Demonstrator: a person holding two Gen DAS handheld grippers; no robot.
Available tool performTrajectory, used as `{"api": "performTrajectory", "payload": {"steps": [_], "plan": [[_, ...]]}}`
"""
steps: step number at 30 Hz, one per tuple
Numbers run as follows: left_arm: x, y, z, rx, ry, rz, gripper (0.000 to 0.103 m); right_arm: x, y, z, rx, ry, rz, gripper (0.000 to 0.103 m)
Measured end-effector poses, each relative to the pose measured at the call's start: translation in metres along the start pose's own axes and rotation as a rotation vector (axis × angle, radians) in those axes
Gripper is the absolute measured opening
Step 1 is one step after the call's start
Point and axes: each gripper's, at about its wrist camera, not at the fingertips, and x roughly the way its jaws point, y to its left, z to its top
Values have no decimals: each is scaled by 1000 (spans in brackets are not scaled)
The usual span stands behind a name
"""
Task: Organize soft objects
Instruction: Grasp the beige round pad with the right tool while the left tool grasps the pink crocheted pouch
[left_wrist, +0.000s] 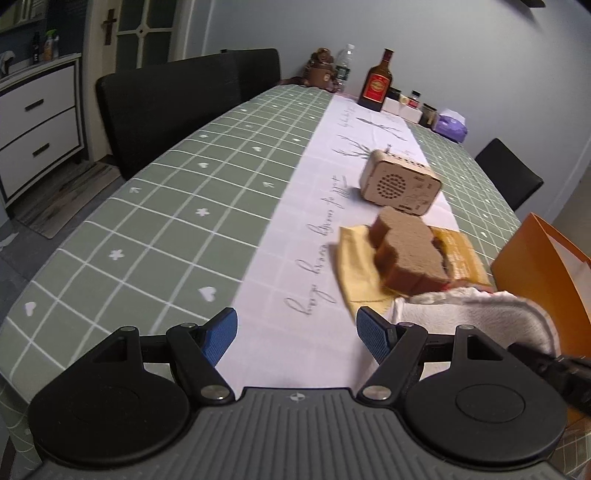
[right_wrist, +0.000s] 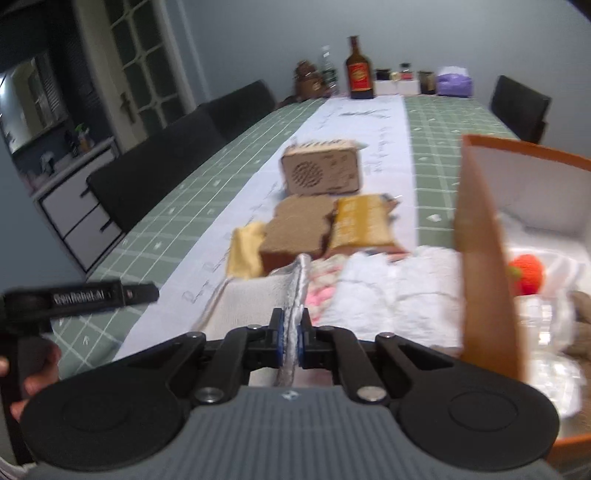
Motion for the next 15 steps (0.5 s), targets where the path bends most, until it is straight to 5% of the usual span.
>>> {"api": "performTrajectory", "payload": {"steps": [7, 15], "plan": [[4, -42, -3, 71, 9, -51, 86, -60, -17, 26, 11, -182, -38, 3], [27, -85, -10, 125, 52, -97, 87, -91, -30, 53, -49, -289, -113, 3]]}}
